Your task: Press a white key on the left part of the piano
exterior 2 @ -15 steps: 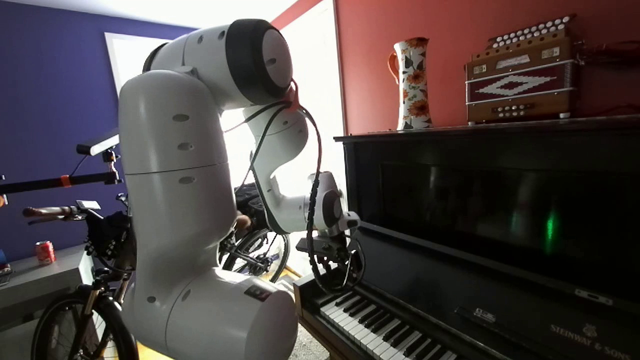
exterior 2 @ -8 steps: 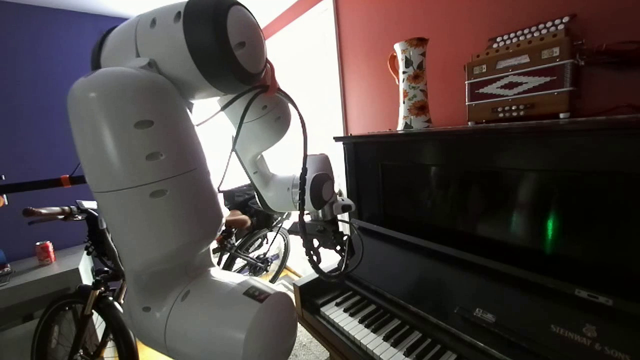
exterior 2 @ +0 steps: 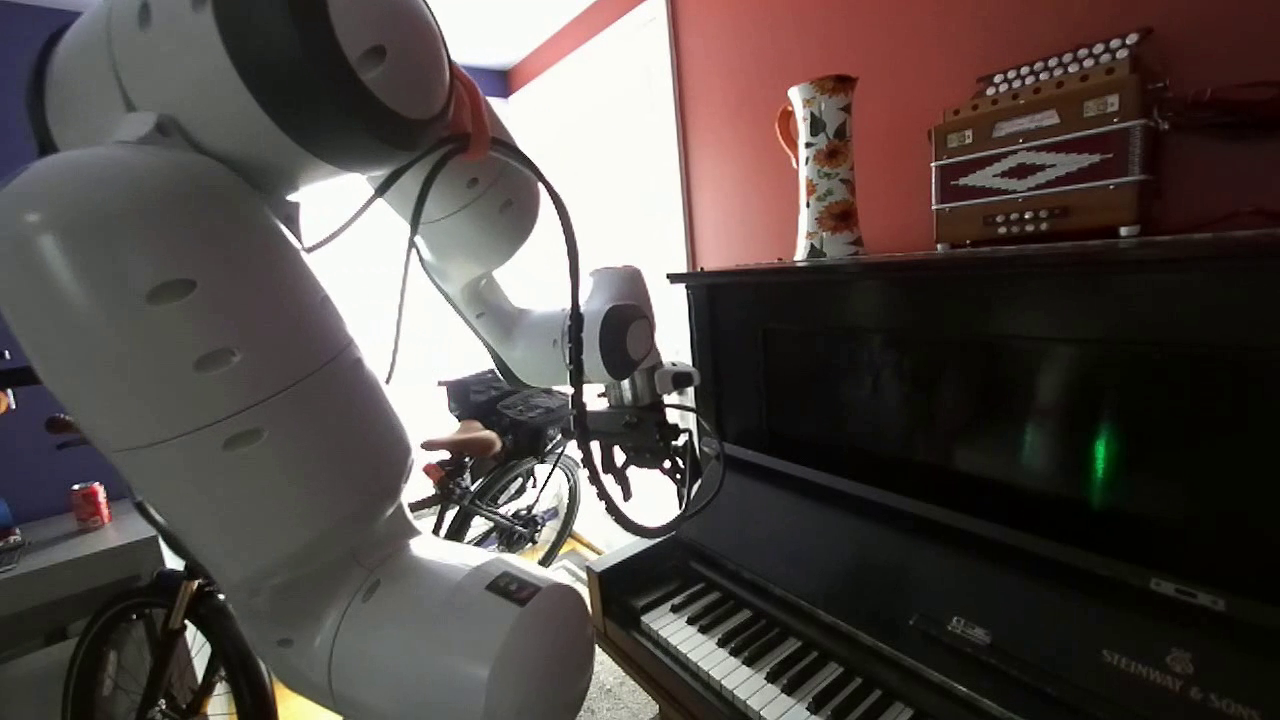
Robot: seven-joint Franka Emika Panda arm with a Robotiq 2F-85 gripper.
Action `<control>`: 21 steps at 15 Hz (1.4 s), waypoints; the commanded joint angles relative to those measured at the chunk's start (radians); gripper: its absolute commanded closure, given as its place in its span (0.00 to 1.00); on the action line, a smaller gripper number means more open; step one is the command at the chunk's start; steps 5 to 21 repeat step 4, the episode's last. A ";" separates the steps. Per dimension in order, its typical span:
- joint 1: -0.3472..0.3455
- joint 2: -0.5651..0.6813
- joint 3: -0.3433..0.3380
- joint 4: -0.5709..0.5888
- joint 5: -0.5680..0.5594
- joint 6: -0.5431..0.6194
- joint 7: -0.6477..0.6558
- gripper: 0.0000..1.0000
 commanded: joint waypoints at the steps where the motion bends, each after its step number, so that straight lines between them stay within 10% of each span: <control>1: -0.008 -0.120 0.018 -0.060 0.039 -0.047 -0.027 0.00; 21: -0.024 -0.063 0.032 -0.014 0.019 -0.024 -0.012 0.00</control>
